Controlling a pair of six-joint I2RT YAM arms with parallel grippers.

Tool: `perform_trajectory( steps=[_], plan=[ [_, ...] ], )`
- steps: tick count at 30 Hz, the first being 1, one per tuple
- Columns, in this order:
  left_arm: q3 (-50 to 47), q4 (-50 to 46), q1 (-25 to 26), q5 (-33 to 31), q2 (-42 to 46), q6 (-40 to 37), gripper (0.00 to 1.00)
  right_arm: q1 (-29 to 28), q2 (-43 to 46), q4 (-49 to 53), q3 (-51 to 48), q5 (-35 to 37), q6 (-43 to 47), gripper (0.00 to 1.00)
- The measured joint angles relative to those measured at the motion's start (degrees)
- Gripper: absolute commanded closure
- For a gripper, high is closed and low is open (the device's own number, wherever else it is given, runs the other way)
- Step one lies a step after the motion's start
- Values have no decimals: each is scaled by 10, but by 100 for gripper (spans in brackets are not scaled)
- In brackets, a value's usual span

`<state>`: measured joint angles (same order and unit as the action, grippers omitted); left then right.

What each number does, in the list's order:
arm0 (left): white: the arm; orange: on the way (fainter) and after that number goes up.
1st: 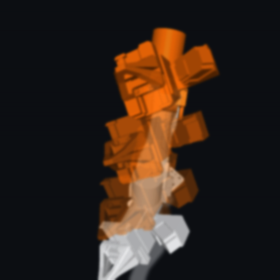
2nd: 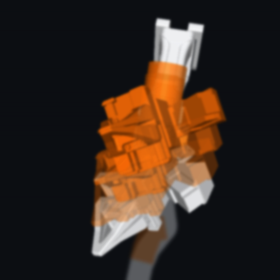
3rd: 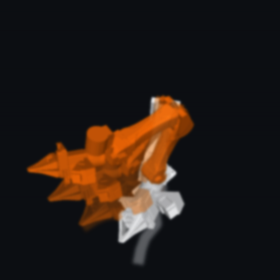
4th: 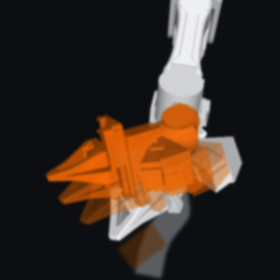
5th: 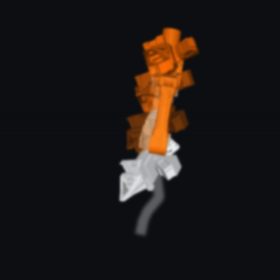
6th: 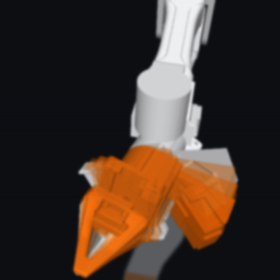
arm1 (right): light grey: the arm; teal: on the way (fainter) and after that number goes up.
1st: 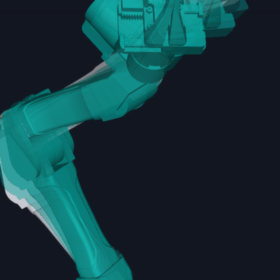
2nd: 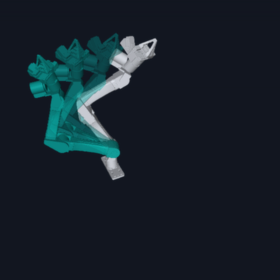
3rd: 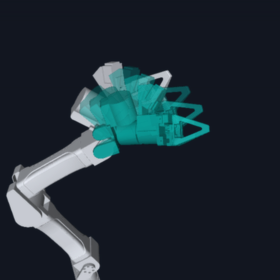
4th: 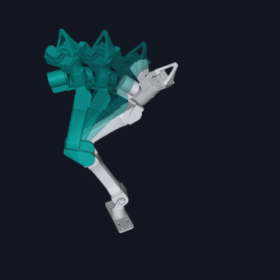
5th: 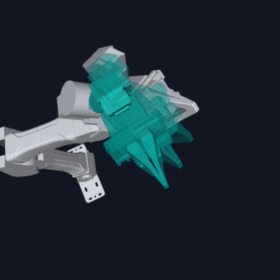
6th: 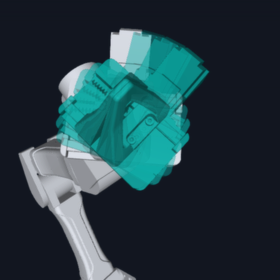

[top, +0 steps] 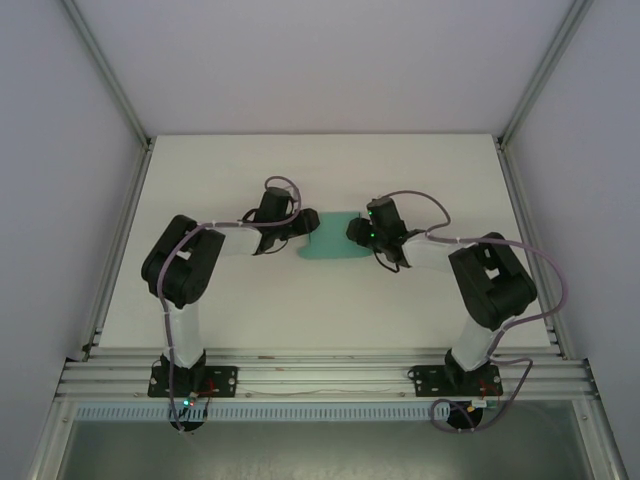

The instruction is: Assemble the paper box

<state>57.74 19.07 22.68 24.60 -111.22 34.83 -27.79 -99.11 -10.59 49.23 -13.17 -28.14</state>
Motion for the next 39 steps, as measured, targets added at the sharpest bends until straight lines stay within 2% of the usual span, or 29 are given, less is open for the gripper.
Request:
perform_trajectory(
  steps=[1,4,12,14,17,31,33,34,37,39],
  plan=[
    [-2,3,-2,8,0,-1,63,3,0,-3,-2,-5,-1,50],
    [-11,18,-11,34,0,1,66,16,1,-4,-4,-22,-3,48],
    [-59,95,-37,106,0,45,75,73,21,3,-17,-97,-17,6],
    [-67,109,-40,112,0,56,77,83,28,3,-17,-123,-23,0],
    [-80,134,-44,117,0,72,83,85,33,3,-17,-164,-34,0],
    [-139,257,-69,146,-7,129,86,84,11,2,-17,-296,-82,2],
    [-141,261,-69,146,-7,130,87,83,-5,-6,-15,-310,-86,8],
    [-141,262,-69,146,-7,130,87,82,-12,-8,-11,-317,-89,13],
    [-141,262,-69,146,-7,129,84,78,-37,-37,4,-339,-108,40],
    [-141,262,-69,147,-7,125,82,73,-50,-62,8,-353,-125,52]
  ],
)
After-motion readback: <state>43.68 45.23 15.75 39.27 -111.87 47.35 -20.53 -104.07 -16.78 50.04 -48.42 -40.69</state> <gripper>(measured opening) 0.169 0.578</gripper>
